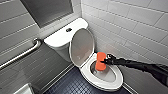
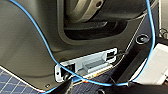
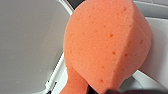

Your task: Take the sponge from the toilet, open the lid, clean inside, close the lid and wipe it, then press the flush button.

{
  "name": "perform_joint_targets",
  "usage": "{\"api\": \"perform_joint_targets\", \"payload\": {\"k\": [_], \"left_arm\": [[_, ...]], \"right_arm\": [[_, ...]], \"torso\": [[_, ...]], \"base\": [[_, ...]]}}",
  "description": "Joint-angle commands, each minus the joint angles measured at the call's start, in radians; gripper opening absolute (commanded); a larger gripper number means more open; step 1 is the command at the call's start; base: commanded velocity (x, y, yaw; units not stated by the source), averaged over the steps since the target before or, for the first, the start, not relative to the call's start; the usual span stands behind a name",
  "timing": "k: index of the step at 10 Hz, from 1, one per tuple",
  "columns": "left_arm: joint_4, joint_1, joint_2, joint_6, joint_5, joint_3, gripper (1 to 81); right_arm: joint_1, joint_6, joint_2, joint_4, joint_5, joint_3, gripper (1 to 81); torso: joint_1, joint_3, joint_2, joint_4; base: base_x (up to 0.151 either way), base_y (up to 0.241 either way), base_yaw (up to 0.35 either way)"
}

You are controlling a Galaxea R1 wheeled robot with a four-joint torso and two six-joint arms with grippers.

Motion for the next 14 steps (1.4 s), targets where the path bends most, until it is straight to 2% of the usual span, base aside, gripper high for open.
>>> {"api": "perform_joint_targets", "payload": {"k": [1, 2, 3, 4, 5, 7, 9, 12, 14], "left_arm": [[-0.014, 0.053, -0.002, 0.0, 0.052, 0.01, 81.1], [-0.014, 0.051, 0.0, 0.0, 0.052, 0.01, 81.1], [-0.014, 0.053, 0.003, 0.0, 0.052, 0.01, 81.1], [-0.014, 0.053, 0.005, 0.0, 0.052, 0.01, 81.1], [-0.012, 0.051, 0.005, 0.001, 0.052, 0.01, 81.1], [-0.011, 0.051, 0.008, 0.003, 0.052, 0.01, 81.1], [-0.006, 0.051, 0.012, 0.003, 0.052, 0.01, 81.1], [0.0, 0.05, 0.026, 0.004, 0.052, 0.01, 81.1], [0.002, 0.05, 0.031, 0.004, 0.052, 0.01, 81.1]], "right_arm": [[0.155, 0.006, 0.038, 0.021, -0.022, -0.057, 1.0], [0.146, 0.017, 0.058, 0.03, 0.011, -0.075, 1.0], [0.123, 0.073, 0.069, 0.034, 0.018, -0.098, 1.0], [0.095, 0.133, 0.064, 0.034, 0.064, -0.1, 1.0], [0.078, 0.162, 0.045, 0.034, 0.113, -0.077, 1.0], [0.055, 0.222, -0.026, 0.038, 0.161, 0.02, 1.0], [0.025, 0.241, -0.08, 0.038, 0.187, 0.061, 1.0], [-0.012, 0.241, -0.219, 0.053, 0.262, 0.233, 1.0], [-0.069, 0.241, -0.264, 0.064, 0.281, 0.258, 1.0]], "torso": [[0.0, 0.0, 0.0, 0.0], [0.0, 0.0, 0.0, 0.0], [0.0, 0.0, 0.0, 0.0], [0.0, 0.0, 0.0, 0.0], [0.0, 0.0, 0.0, 0.0], [0.0, 0.0, 0.0, 0.0], [0.0, 0.0, 0.0, 0.0], [0.0, 0.0, 0.0, 0.0], [0.0, 0.0, 0.0, 0.0]], "base": [[0.0, 0.0, 0.0], [0.0, 0.0, 0.0], [0.0, 0.0, 0.0], [0.0, 0.0, 0.0], [0.0, 0.0, 0.0], [0.0, 0.0, 0.0], [0.0, 0.0, 0.0], [0.0, 0.0, 0.0], [0.0, 0.0, 0.0]]}}
